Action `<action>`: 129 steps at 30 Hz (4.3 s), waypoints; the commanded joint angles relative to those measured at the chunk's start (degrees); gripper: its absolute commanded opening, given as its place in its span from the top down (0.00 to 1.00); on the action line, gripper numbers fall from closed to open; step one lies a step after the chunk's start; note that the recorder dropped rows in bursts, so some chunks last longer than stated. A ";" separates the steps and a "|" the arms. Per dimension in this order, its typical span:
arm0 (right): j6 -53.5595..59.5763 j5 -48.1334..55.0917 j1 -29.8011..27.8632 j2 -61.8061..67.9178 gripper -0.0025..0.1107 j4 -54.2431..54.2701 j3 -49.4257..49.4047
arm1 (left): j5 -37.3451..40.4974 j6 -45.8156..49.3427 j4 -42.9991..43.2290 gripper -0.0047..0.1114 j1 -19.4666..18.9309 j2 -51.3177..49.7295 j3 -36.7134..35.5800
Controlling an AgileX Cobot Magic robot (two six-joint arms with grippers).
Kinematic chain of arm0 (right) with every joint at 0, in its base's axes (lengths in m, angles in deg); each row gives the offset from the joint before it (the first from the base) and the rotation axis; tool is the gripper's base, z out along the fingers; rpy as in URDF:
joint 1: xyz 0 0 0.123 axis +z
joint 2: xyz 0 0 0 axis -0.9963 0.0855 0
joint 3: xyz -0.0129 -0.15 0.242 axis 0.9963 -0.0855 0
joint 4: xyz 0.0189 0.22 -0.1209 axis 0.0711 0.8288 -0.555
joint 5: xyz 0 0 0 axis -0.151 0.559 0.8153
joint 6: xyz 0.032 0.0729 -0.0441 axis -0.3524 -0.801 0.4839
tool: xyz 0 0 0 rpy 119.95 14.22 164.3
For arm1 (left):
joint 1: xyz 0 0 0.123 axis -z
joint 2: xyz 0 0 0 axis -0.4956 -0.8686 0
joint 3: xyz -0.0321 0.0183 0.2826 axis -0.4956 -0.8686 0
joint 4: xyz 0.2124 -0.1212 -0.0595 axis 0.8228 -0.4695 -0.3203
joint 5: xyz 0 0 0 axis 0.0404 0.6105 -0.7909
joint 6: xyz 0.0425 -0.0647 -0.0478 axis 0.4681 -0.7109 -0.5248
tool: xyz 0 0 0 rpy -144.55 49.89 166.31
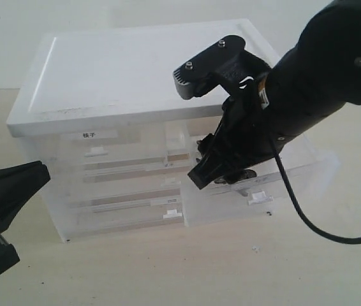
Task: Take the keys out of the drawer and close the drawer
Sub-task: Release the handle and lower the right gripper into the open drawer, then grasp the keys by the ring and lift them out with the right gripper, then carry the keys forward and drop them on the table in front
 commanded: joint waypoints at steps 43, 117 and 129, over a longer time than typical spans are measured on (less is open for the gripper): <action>1.46 9.04 -0.64 0.82 0.64 -2.00 1.87 | -0.34 -0.32 0.43 0.92 -0.03 -0.22 0.30; 7.57 -11.37 11.62 -3.27 0.98 -0.12 3.02 | -0.96 -0.43 0.43 0.92 -0.03 -0.22 0.30; 8.81 -7.63 11.62 -2.03 0.98 -0.60 3.02 | -0.96 -0.43 0.43 0.92 -0.03 -0.22 0.30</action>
